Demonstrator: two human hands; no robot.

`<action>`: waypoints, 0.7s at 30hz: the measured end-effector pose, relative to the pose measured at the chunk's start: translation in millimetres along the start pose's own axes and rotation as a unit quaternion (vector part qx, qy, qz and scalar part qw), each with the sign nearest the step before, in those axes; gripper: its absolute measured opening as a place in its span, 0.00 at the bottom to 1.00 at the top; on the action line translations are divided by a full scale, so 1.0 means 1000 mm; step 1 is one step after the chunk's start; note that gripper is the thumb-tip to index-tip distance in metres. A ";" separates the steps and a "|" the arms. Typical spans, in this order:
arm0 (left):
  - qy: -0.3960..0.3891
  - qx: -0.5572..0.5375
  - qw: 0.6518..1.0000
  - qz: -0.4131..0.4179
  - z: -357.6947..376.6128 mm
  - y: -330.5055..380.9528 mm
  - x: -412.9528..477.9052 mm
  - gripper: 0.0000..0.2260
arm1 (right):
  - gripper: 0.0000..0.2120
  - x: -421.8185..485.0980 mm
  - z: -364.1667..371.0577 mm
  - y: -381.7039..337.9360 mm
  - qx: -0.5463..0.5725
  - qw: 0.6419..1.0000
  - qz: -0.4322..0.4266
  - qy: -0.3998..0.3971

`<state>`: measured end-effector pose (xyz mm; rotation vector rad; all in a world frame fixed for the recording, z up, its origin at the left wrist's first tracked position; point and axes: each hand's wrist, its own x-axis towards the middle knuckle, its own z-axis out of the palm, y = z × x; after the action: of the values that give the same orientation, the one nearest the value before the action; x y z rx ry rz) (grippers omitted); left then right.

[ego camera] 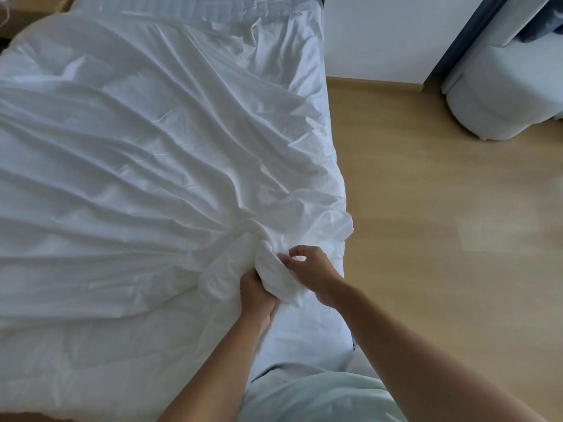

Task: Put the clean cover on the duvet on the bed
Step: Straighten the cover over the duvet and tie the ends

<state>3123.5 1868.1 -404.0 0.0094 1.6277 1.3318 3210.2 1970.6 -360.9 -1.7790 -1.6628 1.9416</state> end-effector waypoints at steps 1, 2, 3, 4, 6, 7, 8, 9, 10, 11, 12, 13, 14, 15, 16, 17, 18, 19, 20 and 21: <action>0.018 0.005 1.000 -0.009 0.000 0.002 0.004 0.09 | 0.07 -0.002 0.000 0.002 0.029 1.000 0.001 -0.001; 0.026 0.000 0.999 -0.021 0.002 0.004 0.005 0.10 | 0.09 -0.001 -0.003 0.006 0.057 0.998 0.005 -0.005; 0.019 -0.017 0.999 -0.040 0.004 0.005 0.004 0.11 | 0.11 -0.001 -0.006 0.010 0.086 0.996 0.016 -0.011; 0.002 -0.059 0.996 -0.072 0.007 0.007 0.003 0.12 | 0.13 -0.001 -0.009 0.013 0.100 0.995 0.025 -0.013; -0.032 -0.187 0.966 -0.178 0.010 0.011 -0.003 0.15 | 0.13 0.000 -0.013 0.018 0.095 0.995 0.036 -0.008; -0.041 -0.223 0.948 -0.221 0.010 0.012 -0.007 0.17 | 0.11 0.000 -0.013 0.020 0.087 0.995 0.042 -0.003; -0.051 -0.238 0.938 -0.246 0.010 0.010 -0.009 0.18 | 0.09 0.000 -0.013 0.023 0.081 0.995 0.053 -0.002; -0.065 -0.234 0.937 -0.249 0.009 0.009 -0.012 0.17 | 0.08 0.001 -0.011 0.026 0.081 0.994 0.069 -0.002; -0.090 -0.220 0.943 -0.232 0.006 0.007 -0.017 0.14 | 0.09 0.001 -0.011 0.029 0.074 0.993 0.090 -0.003; -0.118 -0.201 0.950 -0.206 0.004 0.007 -0.021 0.12 | 0.12 0.001 -0.011 0.030 0.061 0.992 0.109 -0.003; -0.140 -0.174 0.957 -0.187 0.000 0.004 -0.023 0.12 | 0.14 0.002 -0.012 0.030 0.040 0.991 0.124 0.000; -0.157 -0.161 0.957 -0.183 -0.004 0.000 -0.024 0.14 | 0.16 0.002 -0.012 0.031 0.019 0.991 0.131 0.005; -0.179 -0.175 0.949 -0.191 -0.009 0.000 -0.027 0.17 | 0.17 0.001 -0.012 0.032 -0.003 0.991 0.132 0.009; -0.189 -0.184 0.947 -0.185 -0.013 -0.002 -0.030 0.20 | 0.19 0.000 -0.011 0.033 -0.027 0.991 0.132 0.015; -0.197 -0.200 0.943 -0.181 -0.014 -0.003 -0.031 0.23 | 0.21 -0.002 -0.009 0.034 -0.054 0.990 0.132 0.019; -0.199 -0.219 0.939 -0.177 -0.014 -0.003 -0.032 0.25 | 0.23 -0.004 -0.006 0.035 -0.079 0.988 0.130 0.023; -0.187 -0.206 0.945 -0.173 -0.012 -0.002 -0.032 0.26 | 0.25 -0.005 -0.002 0.038 -0.098 0.987 0.123 0.028; -0.166 -0.171 0.956 -0.168 -0.008 -0.002 -0.032 0.24 | 0.26 -0.007 0.002 0.040 -0.110 0.987 0.109 0.033; -0.141 -0.139 0.966 -0.166 -0.005 -0.002 -0.029 0.21 | 0.25 -0.008 0.005 0.041 -0.117 0.988 0.090 0.040; -0.107 -0.114 0.974 -0.162 -0.003 -0.002 -0.025 0.17 | 0.23 -0.010 0.007 0.042 -0.116 0.990 0.072 0.047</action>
<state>3135.7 1851.5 -388.7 -0.2339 1.2271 1.2100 3233.4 1941.6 -384.2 -2.0901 -1.8419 1.7441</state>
